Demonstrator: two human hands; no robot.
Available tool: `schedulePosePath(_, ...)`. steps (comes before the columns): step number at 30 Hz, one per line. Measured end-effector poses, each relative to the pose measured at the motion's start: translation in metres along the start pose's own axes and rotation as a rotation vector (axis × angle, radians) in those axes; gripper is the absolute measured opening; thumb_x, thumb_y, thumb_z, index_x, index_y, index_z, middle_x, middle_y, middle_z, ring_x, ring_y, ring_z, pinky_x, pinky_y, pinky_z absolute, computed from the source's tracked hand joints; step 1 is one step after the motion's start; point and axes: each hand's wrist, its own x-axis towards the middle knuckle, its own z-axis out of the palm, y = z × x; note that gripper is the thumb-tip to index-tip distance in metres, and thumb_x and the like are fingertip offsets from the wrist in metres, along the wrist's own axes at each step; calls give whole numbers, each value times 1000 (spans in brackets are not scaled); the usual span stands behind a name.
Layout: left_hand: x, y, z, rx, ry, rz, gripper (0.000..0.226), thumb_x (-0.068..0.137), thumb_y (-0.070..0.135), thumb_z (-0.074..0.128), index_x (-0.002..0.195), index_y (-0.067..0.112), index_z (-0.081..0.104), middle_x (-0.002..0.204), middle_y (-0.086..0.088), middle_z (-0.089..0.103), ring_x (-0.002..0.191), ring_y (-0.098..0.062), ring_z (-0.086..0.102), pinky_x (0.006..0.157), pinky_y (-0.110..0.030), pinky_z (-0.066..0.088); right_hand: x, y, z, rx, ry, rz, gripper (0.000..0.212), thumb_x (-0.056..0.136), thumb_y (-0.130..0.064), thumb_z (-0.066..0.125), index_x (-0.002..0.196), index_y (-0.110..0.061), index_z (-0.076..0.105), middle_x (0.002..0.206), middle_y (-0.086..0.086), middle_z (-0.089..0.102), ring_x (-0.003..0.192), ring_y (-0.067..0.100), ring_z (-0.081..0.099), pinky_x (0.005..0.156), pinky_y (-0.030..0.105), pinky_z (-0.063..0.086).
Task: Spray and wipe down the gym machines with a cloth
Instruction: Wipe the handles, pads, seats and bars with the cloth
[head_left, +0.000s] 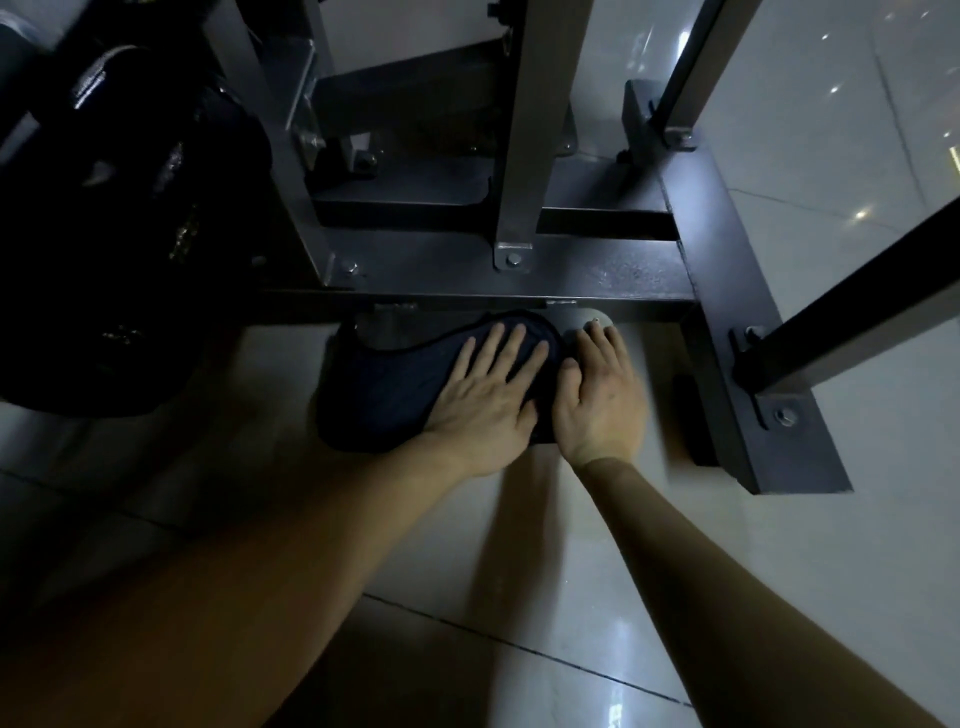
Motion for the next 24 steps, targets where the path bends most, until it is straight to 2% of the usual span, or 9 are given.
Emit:
schedulePosePath(2, -8, -8, -9, -87, -55, 81, 65, 107, 44, 29, 163, 31, -1, 171, 2, -11, 156, -16, -18, 127, -40, -11, 0, -1, -1, 3, -5, 1, 65, 96, -41, 26, 141, -8, 61, 155, 10, 50, 152, 23, 33, 122, 42, 32)
schedulePosePath(4, -26, -17, -17, -138, 21, 76, 64, 107, 44, 35, 164, 30, 9, 172, 3, -3, 157, -14, -10, 127, -37, -7, 0, -1, -3, -1, -36, 5, 68, 96, -45, 25, 141, -10, 61, 157, 9, 48, 153, 22, 31, 123, 41, 30)
schedulePosePath(8, -77, -41, -26, -87, 236, -269, 64, 100, 41, 51, 158, 20, 35, 169, -8, 21, 155, -27, 19, 127, -45, 15, 3, -11, -10, -124, -134, 31, 73, 94, -56, 25, 139, -10, 59, 157, 14, 45, 152, 28, 30, 122, 46, 27)
schedulePosePath(10, -91, -54, -26, -59, 119, -399, 69, 99, 50, 49, 160, 22, 29, 169, -10, 19, 155, -29, 17, 126, -47, 16, -4, -36, -8, -198, -122, -32, 72, 94, -54, 28, 141, -8, 56, 155, 20, 45, 147, 36, 36, 121, 51, 29)
schedulePosePath(12, -94, -61, -24, -70, 1, -411, 75, 100, 56, 43, 163, 24, 17, 170, -7, 13, 156, -27, 12, 127, -46, 13, -19, -66, 4, -173, -187, -226, 66, 98, -50, 34, 148, -9, 51, 160, 20, 39, 149, 38, 34, 121, 53, 29)
schedulePosePath(15, -96, -64, -22, -75, 6, -377, 77, 100, 54, 46, 163, 25, 14, 171, -6, 10, 157, -25, 9, 127, -44, 12, -40, -87, 24, -283, -487, -476, 63, 107, -50, 28, 163, -21, 24, 172, 11, 12, 159, 28, 6, 128, 49, 7)
schedulePosePath(17, -100, -65, -23, -66, 39, -379, 77, 98, 52, 51, 163, 25, 17, 170, -8, 13, 157, -26, 11, 127, -44, 13, -37, -76, 23, -347, -506, -469, 63, 108, -52, 22, 164, -25, 16, 173, 6, 7, 159, 25, 0, 129, 46, -1)
schedulePosePath(20, -106, -67, -23, -21, 59, -395, 79, 96, 52, 53, 162, 24, 20, 170, -10, 14, 156, -28, 14, 126, -45, 16, -27, -55, 11, -394, -493, -426, 66, 106, -58, 20, 164, -28, 14, 173, 3, 5, 159, 24, 0, 128, 46, -2)
schedulePosePath(24, -112, -67, -29, -3, -40, -408, 80, 97, 54, 48, 162, 22, 17, 170, -10, 13, 157, -26, 9, 126, -45, 12, -3, -34, 4, -452, -487, -287, 75, 101, -66, 11, 165, -27, 7, 173, 4, 0, 159, 25, -3, 128, 47, -2)
